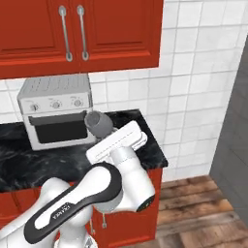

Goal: Retrieve the wine glasses from the counter and place one next to each plate.

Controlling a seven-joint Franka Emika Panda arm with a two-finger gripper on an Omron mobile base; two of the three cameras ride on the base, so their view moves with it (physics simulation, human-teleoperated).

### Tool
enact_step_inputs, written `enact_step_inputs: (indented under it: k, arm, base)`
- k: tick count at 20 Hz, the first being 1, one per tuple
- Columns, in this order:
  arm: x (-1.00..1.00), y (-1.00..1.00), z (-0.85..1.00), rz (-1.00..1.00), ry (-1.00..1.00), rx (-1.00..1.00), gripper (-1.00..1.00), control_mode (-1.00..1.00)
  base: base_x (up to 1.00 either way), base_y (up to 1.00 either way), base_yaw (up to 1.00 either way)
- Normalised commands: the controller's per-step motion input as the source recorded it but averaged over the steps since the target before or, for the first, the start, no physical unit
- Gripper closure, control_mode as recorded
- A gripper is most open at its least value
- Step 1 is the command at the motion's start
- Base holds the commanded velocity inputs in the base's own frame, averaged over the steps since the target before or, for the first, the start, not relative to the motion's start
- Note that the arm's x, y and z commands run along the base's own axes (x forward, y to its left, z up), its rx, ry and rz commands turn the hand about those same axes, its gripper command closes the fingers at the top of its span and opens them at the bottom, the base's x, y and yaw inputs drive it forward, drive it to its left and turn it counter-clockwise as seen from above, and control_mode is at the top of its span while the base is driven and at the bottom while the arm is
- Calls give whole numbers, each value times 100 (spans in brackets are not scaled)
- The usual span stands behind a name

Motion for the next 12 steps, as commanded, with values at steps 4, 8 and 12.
enact_step_inputs:
  k: [4, 8, 12]
  arm:
    - [0, 0, 0, 0, 0, 0, 100, 100]
    - [0, 0, 0, 0, 0, 0, 100, 100]
    - [0, 0, 0, 0, 0, 0, 100, 100]
  base:
    - [-11, -74, -69]
    - [0, -5, -97]
    - [0, 0, -100]
